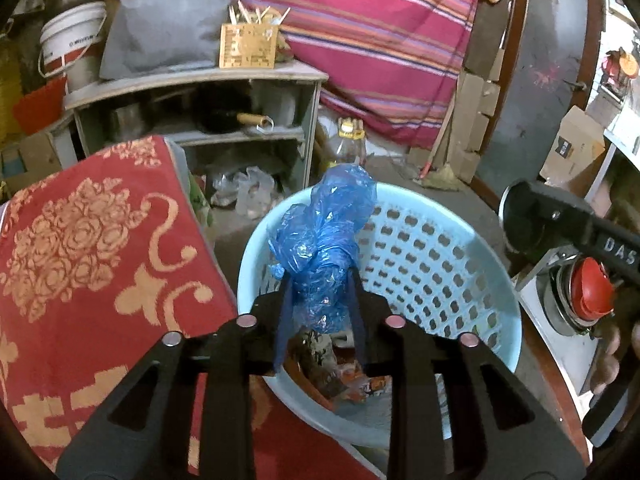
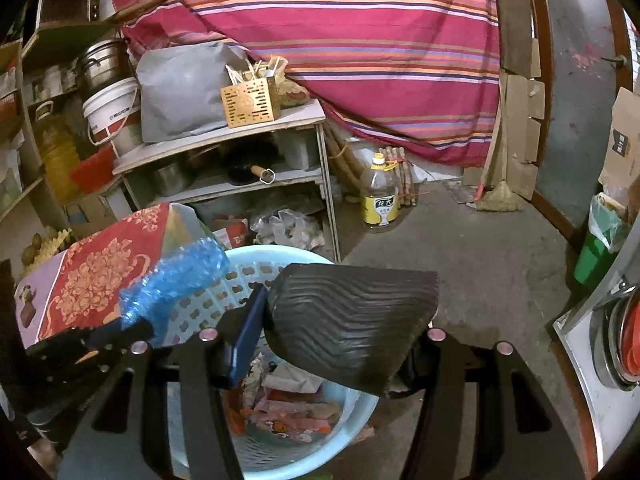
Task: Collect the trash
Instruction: 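Carry the blue bag and black cup over the blue basket and open both tools, then move both open tools back over the table toward the brown scouring pad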
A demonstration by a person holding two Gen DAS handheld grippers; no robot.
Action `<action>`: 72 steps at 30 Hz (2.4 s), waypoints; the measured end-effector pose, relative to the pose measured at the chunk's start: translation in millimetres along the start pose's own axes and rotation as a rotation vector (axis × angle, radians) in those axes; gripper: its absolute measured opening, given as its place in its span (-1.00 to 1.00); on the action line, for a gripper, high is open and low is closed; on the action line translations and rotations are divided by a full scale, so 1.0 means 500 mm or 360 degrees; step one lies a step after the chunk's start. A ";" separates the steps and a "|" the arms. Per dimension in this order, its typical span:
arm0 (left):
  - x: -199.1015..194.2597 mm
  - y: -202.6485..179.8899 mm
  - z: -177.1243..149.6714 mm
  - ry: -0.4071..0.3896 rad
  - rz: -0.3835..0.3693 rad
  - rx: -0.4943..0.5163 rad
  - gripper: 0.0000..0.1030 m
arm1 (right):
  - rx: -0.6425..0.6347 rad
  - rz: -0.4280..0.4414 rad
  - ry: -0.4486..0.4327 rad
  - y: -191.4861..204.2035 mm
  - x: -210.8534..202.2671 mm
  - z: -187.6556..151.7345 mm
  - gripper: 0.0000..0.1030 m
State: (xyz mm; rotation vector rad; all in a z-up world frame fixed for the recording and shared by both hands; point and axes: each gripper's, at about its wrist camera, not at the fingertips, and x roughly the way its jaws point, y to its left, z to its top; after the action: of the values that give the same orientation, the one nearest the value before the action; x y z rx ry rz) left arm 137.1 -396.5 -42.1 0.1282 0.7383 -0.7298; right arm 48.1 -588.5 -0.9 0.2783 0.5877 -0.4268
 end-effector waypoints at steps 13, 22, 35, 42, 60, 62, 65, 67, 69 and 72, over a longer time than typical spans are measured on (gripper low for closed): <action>-0.120 0.084 0.008 -0.0151 0.0169 -0.0080 0.53 | -0.0031 0.0048 0.0012 0.051 0.005 -0.001 0.08; -0.254 0.220 0.003 -0.0297 0.0412 -0.0204 0.85 | -0.0043 0.0053 0.0029 0.109 0.031 0.007 0.09; -0.422 0.420 -0.059 -0.0390 0.0678 -0.0380 0.89 | -0.0052 0.0003 -0.0033 0.214 0.019 0.005 0.70; -0.480 0.503 -0.100 -0.0388 0.0785 -0.0467 0.89 | -0.0036 -0.0157 -0.0020 0.248 0.031 0.006 0.91; -0.520 0.637 -0.168 -0.0387 0.0964 -0.0554 0.89 | -0.0125 0.0107 -0.0035 0.433 0.039 -0.033 0.91; -0.510 0.651 -0.171 -0.0363 0.0975 -0.0567 0.89 | -0.0166 0.0134 -0.0016 0.462 0.044 -0.041 0.91; -0.501 0.673 -0.176 -0.0346 0.0985 -0.0581 0.89 | -0.0231 0.0165 -0.0001 0.505 0.051 -0.052 0.91; -0.495 0.687 -0.179 -0.0344 0.0989 -0.0592 0.89 | -0.0270 0.0178 0.0002 0.528 0.054 -0.059 0.91; -0.488 0.702 -0.182 -0.0337 0.0994 -0.0606 0.89 | -0.0303 0.0191 0.0012 0.550 0.058 -0.065 0.91; -0.476 0.720 -0.184 -0.0311 0.1000 -0.0617 0.89 | -0.0333 0.0217 0.0025 0.576 0.063 -0.075 0.91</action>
State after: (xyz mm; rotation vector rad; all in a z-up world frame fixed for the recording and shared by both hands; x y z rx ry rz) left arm 196.6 39.2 -5.2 -0.0654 0.5919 0.0063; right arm 187.0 -332.0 -11.2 0.1208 0.6193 -0.2297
